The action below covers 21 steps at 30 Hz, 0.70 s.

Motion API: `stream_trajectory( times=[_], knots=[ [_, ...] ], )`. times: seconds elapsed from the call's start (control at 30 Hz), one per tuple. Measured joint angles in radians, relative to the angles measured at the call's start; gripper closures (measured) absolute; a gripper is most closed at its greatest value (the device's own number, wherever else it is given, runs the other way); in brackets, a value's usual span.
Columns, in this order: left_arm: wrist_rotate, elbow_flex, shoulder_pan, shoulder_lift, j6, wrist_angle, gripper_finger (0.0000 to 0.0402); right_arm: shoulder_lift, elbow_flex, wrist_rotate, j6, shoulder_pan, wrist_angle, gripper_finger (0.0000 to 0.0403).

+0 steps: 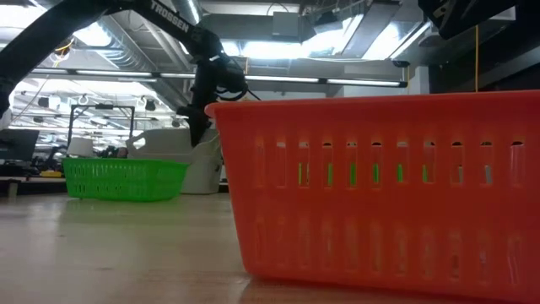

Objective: Stack baskets by color
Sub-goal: Stack the bottom gray bin on top of the top gray bin

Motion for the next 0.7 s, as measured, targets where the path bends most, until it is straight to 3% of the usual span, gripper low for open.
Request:
stream_trajectory(
  times=[0.13, 0.33, 0.7],
  knots=[
    [-0.009, 0.0, 0.001, 0.0, 0.0, -0.002, 0.0397, 0.0, 0.0, 0.0, -0.001, 0.0, 0.0, 0.0299],
    [-0.083, 0.0, 0.0, -0.003, 0.035, -0.006, 0.04, 0.0, 0.0, 0.0, -0.003, 0.0, 0.0, 0.0299],
    [-0.026, 0.0, 0.001, -0.004, 0.022, -0.083, 0.0401, 0.0, 0.0, 0.0, -0.004, 0.0, -0.005, 0.0299]
  ],
)
